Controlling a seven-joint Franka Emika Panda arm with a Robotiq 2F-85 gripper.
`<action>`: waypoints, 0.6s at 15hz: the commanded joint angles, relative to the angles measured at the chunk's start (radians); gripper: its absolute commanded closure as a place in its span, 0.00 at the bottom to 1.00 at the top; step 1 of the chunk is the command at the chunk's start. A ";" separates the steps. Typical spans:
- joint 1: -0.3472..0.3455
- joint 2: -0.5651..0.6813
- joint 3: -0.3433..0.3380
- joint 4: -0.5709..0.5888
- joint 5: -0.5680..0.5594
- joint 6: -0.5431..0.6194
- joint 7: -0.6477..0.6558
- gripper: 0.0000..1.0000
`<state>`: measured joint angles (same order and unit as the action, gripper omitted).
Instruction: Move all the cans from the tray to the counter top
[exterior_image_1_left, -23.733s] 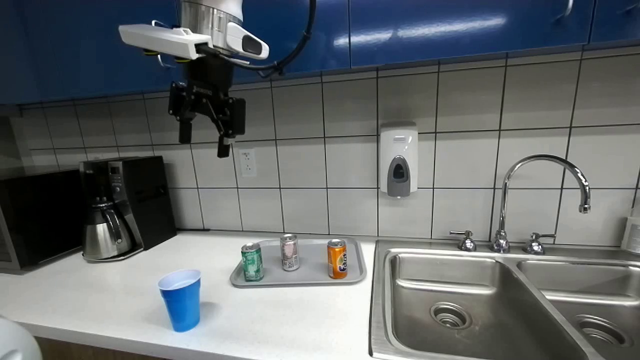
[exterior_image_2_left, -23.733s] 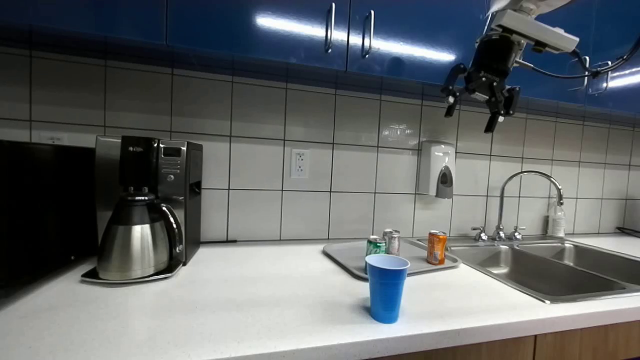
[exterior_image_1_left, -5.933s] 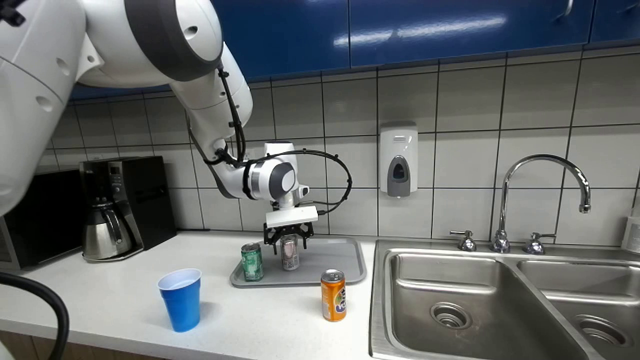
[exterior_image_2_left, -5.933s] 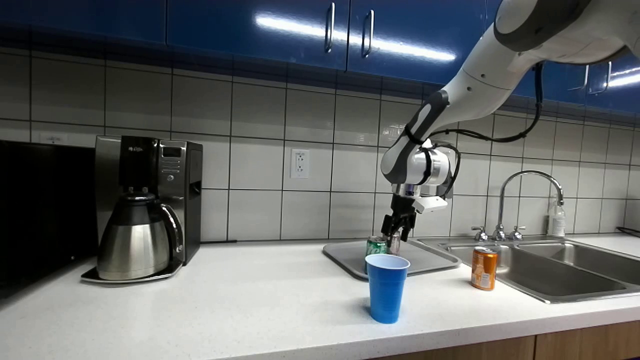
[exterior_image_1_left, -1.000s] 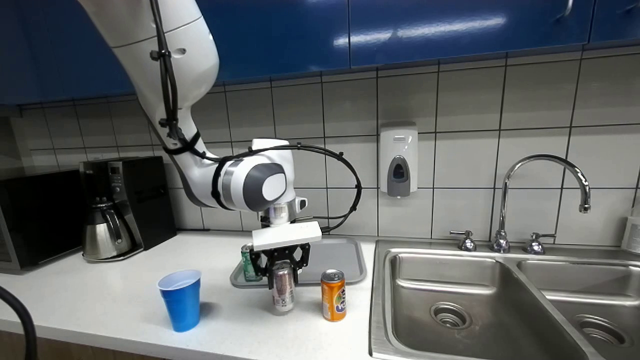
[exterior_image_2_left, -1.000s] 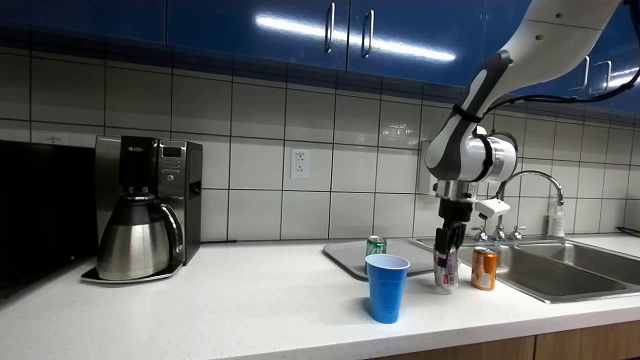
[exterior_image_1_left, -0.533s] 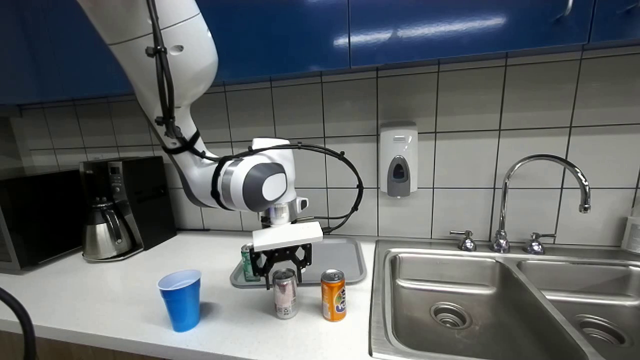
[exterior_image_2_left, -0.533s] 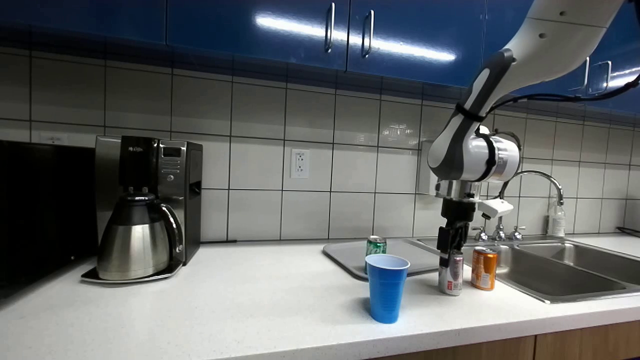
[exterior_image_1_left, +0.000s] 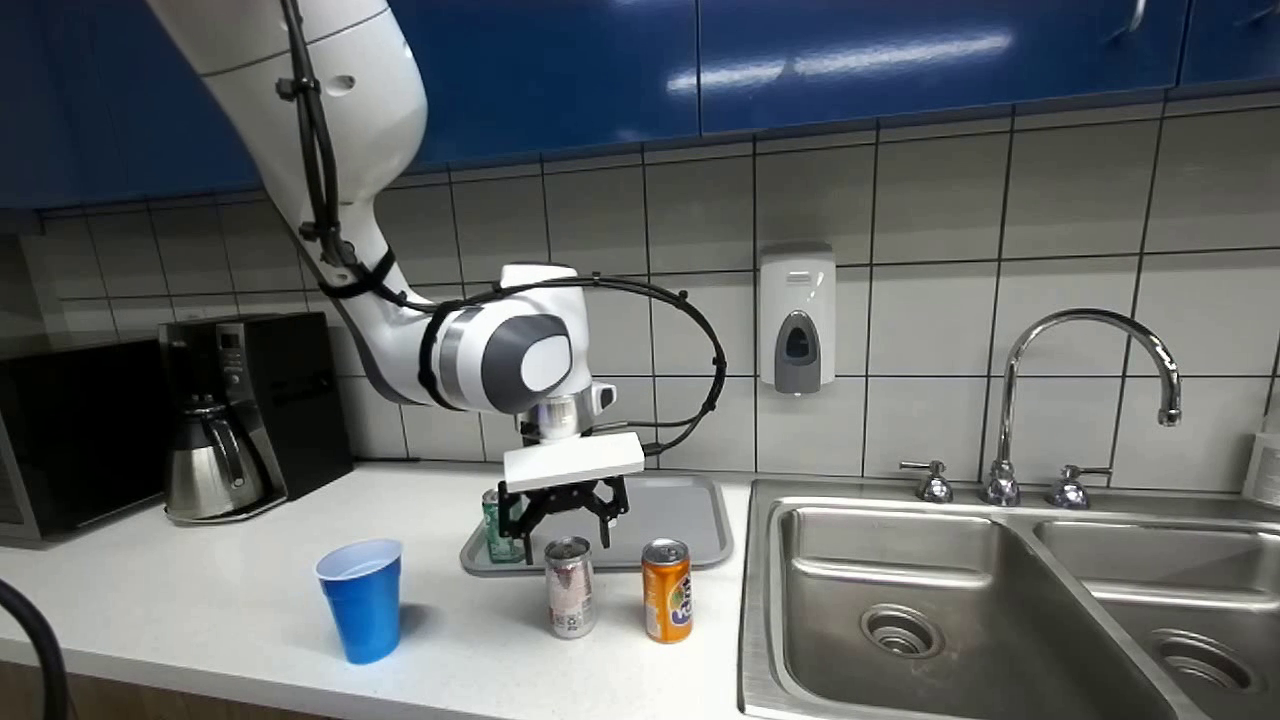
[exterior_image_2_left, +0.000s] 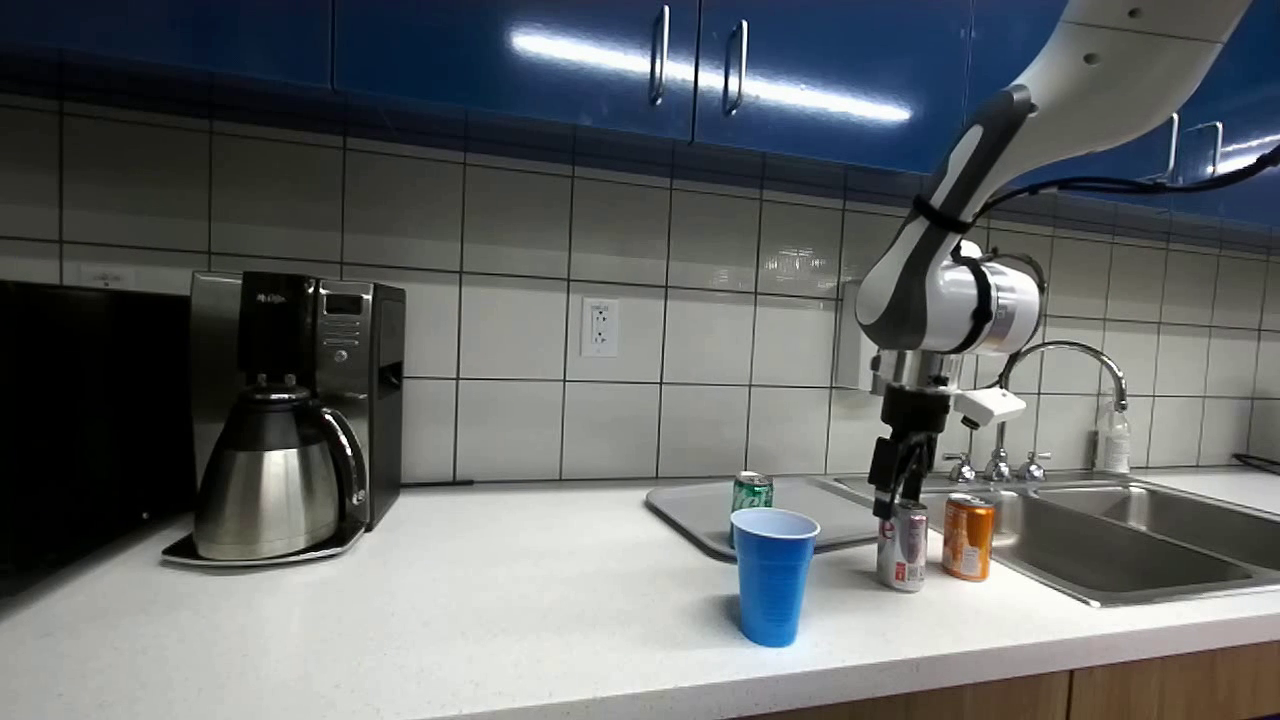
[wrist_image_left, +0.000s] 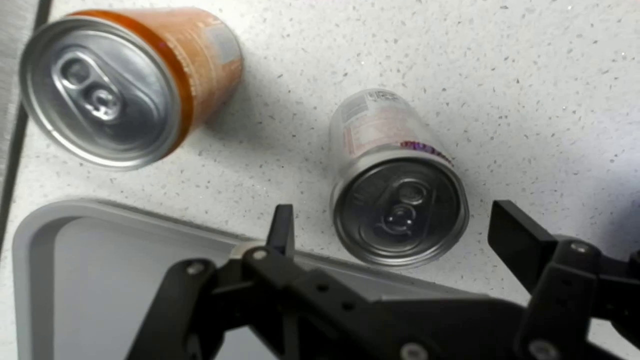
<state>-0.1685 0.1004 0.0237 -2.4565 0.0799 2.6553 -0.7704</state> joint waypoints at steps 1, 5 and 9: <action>0.020 -0.048 -0.008 -0.010 0.048 -0.001 -0.039 0.00; 0.040 -0.065 -0.013 0.006 0.040 -0.017 -0.040 0.00; 0.055 -0.077 -0.016 0.016 0.048 -0.026 -0.073 0.00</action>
<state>-0.1313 0.0507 0.0234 -2.4496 0.0999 2.6557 -0.7789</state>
